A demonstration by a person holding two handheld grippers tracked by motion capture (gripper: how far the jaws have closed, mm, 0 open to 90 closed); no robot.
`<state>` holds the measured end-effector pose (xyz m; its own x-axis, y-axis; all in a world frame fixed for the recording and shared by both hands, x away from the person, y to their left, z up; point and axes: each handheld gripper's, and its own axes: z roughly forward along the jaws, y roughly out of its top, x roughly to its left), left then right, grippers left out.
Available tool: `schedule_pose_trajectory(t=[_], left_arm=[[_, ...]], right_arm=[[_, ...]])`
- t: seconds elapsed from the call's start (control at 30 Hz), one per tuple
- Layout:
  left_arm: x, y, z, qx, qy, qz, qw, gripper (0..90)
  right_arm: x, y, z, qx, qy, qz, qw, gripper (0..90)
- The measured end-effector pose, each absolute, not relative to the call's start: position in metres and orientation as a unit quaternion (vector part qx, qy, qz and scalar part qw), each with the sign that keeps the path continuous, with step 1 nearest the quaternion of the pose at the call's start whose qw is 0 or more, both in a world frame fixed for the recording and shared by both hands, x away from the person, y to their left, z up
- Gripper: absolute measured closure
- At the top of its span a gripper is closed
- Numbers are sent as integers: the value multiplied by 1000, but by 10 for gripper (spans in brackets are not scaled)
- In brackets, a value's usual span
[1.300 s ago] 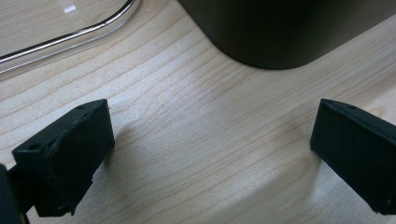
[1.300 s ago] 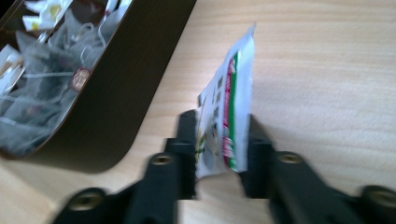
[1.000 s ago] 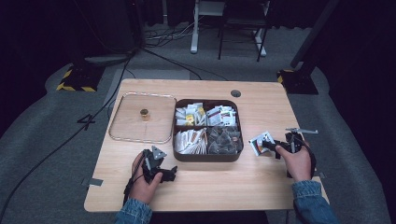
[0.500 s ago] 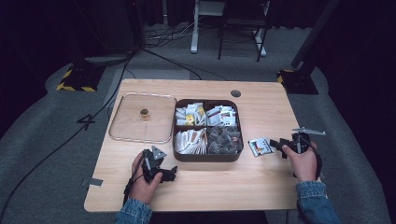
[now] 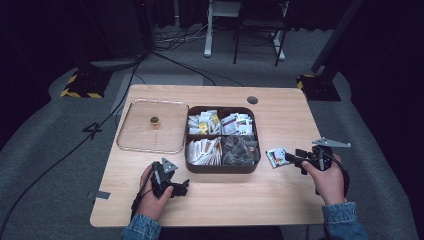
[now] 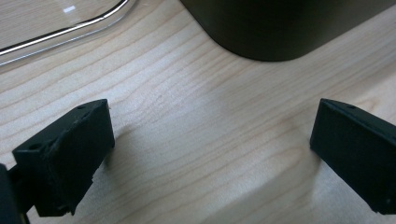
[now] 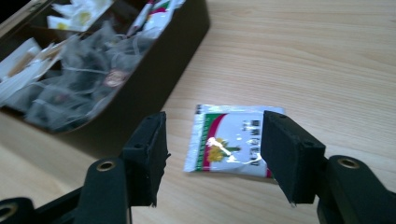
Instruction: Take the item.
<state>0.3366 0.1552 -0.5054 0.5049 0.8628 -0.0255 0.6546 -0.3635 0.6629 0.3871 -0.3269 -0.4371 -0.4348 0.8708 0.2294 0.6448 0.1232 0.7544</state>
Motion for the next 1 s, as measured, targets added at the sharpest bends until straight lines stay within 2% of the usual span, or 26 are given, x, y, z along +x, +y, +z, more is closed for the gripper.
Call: schedule_pose_trajectory(t=[0.53,0.8,1.0], left_arm=[[331,157,-505,811,465,165,314,1],[331,157,-505,811,464,165,315,1],[331,157,-505,812,464,165,314,1]], right_arm=[[350,-295,-426,436,780,437,106,424],[345,-288,-434,402,785,460,103,434],[346,-279,-451,394,807,427,111,433]])
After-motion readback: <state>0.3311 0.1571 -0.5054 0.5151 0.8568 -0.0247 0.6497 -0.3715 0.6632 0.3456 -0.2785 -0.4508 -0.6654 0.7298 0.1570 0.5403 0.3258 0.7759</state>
